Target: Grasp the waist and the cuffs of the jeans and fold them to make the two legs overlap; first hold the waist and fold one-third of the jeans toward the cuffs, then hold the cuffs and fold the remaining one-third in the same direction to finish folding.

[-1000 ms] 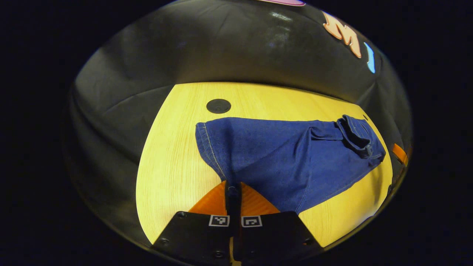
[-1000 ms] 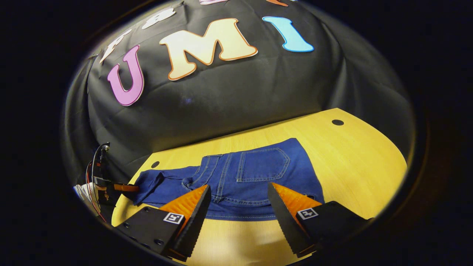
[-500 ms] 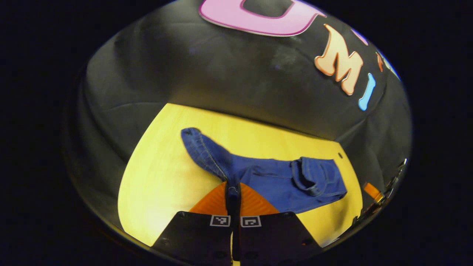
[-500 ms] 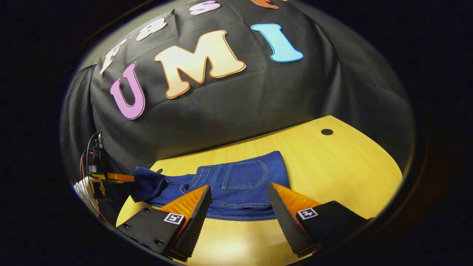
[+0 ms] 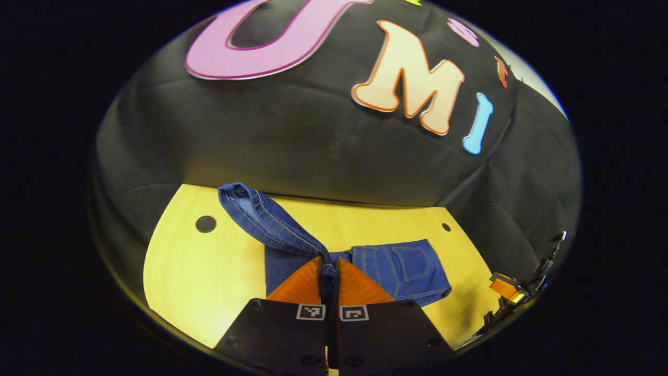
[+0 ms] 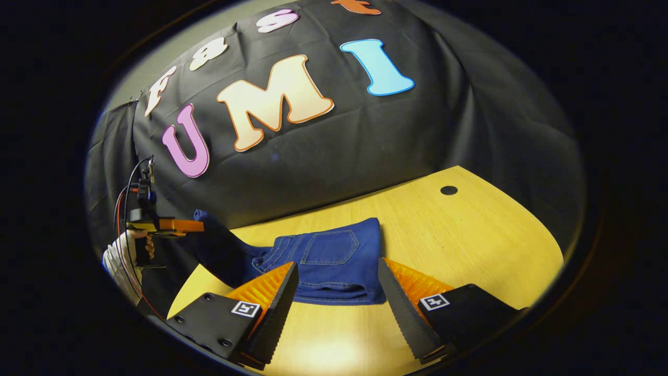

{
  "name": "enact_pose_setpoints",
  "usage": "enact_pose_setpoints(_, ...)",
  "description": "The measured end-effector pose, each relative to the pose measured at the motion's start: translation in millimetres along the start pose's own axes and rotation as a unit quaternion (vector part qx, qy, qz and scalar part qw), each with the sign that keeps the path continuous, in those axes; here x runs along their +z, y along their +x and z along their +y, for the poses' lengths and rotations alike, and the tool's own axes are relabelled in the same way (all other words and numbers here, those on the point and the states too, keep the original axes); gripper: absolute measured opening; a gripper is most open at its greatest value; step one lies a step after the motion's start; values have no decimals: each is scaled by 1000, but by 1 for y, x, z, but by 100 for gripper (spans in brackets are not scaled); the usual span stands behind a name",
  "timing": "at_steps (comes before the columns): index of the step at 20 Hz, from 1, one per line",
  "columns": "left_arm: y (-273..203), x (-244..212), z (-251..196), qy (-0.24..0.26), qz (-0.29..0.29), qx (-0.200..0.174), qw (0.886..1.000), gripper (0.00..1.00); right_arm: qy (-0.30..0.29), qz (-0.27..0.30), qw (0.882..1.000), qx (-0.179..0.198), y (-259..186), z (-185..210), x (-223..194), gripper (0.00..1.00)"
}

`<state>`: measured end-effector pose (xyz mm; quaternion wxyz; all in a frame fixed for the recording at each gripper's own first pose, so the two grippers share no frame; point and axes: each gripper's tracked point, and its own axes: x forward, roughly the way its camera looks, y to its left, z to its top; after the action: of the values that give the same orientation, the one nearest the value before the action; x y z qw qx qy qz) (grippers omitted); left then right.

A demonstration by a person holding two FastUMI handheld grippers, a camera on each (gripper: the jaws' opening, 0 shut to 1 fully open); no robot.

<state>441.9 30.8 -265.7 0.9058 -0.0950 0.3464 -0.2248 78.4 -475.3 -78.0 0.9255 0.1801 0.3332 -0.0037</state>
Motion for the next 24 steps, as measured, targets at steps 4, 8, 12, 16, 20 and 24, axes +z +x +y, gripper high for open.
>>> enact_pose_setpoints(4,19,9,-57,14,-3,-25,1000,0,3,1,1000,5,-12,-17,2,95)
enact_pose_setpoints(8,47,15,-115,28,-10,-54,998,0,1,-2,1000,3,-22,-37,9,95)
enact_pose_setpoints(12,80,3,-166,27,-5,-88,996,0,-7,-2,1000,-3,-28,-59,12,95)
enact_pose_setpoints(16,124,-40,-205,42,27,-91,995,0,-5,7,1000,-8,-30,-74,9,95)
enact_pose_setpoints(20,129,-55,-230,50,-9,-89,995,23,-15,-2,1000,1,-31,-69,14,96)
enact_pose_setpoints(24,63,-31,-231,130,-100,-40,986,96,-53,-28,998,19,-38,-40,30,98)
